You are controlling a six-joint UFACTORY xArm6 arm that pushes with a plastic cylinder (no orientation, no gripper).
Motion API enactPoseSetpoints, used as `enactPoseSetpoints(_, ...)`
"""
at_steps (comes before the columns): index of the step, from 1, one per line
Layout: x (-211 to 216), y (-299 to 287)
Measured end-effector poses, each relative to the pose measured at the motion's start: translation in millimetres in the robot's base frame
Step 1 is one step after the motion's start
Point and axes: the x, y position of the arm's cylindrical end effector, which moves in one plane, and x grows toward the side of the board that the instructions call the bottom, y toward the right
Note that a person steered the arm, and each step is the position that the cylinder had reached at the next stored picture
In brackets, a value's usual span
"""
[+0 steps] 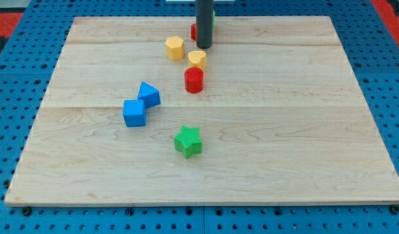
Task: Push the yellow hexagon closer to the blue triangle
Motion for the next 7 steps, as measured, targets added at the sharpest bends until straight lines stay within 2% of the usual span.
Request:
enactPoseSetpoints(2,-4,-93)
enactPoseSetpoints(3,19,-109)
enactPoseSetpoints(5,-47,-94)
enactPoseSetpoints(6,-5,-114)
enactPoseSetpoints(7,42,-87)
